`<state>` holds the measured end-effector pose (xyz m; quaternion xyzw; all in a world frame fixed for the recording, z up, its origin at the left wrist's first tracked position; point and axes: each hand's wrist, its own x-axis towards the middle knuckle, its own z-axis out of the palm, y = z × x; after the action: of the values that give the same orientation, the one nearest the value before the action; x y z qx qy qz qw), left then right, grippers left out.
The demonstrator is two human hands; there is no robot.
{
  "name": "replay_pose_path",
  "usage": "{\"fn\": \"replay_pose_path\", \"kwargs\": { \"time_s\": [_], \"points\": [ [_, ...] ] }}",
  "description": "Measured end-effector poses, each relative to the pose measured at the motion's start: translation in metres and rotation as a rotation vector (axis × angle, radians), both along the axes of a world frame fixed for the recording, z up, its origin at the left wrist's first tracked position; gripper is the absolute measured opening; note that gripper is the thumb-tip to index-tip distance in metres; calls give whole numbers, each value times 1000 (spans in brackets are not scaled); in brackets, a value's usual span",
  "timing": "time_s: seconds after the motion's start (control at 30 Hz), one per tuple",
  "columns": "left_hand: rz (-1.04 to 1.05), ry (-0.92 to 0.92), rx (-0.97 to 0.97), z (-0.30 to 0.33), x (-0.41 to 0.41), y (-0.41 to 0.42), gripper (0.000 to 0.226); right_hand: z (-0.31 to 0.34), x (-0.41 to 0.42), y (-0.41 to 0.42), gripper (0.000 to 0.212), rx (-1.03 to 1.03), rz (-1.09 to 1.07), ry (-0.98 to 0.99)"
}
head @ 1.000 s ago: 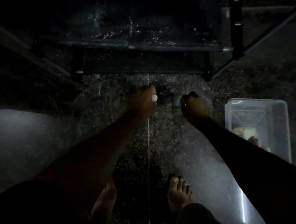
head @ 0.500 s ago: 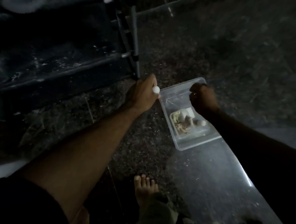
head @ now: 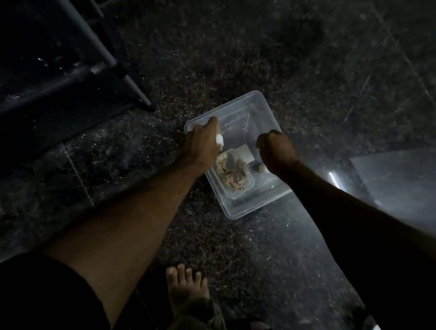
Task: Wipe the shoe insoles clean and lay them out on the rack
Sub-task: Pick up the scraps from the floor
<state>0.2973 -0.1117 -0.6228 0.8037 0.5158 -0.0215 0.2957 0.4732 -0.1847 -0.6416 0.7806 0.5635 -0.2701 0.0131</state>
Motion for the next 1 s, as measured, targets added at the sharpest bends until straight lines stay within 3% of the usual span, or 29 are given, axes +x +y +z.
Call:
{"fn": "replay_pose_path", "kwargs": {
  "time_s": [0.43, 0.67, 0.73, 0.83, 1.0],
  "points": [
    [-66, 106, 19, -30, 10, -1, 37, -12, -1, 12, 29, -131, 146, -83],
    [-42, 8, 27, -25, 3, 0, 39, -8, -1, 1, 35, 10, 69, -32],
    [44, -86, 34, -20, -4, -3, 41, -8, 2, -6, 32, 102, -71, 3],
    [349, -232, 37, -15, -18, -20, 32, -3, 6, -19, 28, 215, -277, 33],
    [740, -293, -169, -14, -30, -49, 21, 5, 13, -37, 34, 208, -319, -59]
  ]
}}
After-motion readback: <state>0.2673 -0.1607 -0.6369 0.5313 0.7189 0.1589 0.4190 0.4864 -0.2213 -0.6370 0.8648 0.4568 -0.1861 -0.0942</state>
